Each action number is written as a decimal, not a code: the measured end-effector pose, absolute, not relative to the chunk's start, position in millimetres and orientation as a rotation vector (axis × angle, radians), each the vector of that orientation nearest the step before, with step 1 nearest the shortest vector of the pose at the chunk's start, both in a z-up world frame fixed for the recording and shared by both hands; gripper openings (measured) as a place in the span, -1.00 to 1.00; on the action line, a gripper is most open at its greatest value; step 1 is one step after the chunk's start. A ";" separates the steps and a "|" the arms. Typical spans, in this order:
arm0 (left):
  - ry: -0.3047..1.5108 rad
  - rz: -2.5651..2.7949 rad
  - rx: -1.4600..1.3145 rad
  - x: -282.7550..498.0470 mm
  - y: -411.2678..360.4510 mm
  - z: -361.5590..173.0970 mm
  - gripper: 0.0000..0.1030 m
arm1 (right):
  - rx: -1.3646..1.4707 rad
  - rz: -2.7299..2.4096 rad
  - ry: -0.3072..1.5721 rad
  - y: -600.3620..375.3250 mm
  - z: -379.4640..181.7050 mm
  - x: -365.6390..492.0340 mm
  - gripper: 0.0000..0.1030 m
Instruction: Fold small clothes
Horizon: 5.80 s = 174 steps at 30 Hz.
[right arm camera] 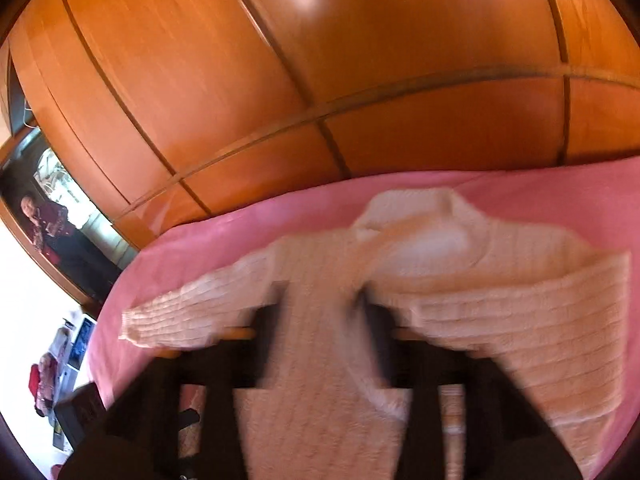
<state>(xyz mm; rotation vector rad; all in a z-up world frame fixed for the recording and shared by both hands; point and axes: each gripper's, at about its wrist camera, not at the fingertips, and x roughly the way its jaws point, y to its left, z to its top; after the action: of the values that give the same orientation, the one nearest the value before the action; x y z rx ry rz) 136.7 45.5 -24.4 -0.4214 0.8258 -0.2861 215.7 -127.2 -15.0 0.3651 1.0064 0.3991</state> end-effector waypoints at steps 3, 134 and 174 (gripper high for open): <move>0.816 -0.283 -0.422 145.6 47.6 -21.7 0.92 | 0.394 0.369 1.004 -147.9 -24.3 210.8 0.06; 0.785 -0.221 -0.279 136.2 55.0 -30.8 -0.25 | 0.080 -0.006 1.108 -171.2 -102.2 115.1 0.97; 0.776 -0.215 -0.493 90.0 95.6 -72.3 -0.19 | 0.481 0.188 1.032 -172.7 -46.0 204.3 -0.84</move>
<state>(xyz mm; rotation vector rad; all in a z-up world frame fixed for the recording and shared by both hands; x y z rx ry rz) 90.0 95.6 -72.3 -0.4930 0.7765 -0.2148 204.3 -172.7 -46.0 0.4811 1.0323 0.1878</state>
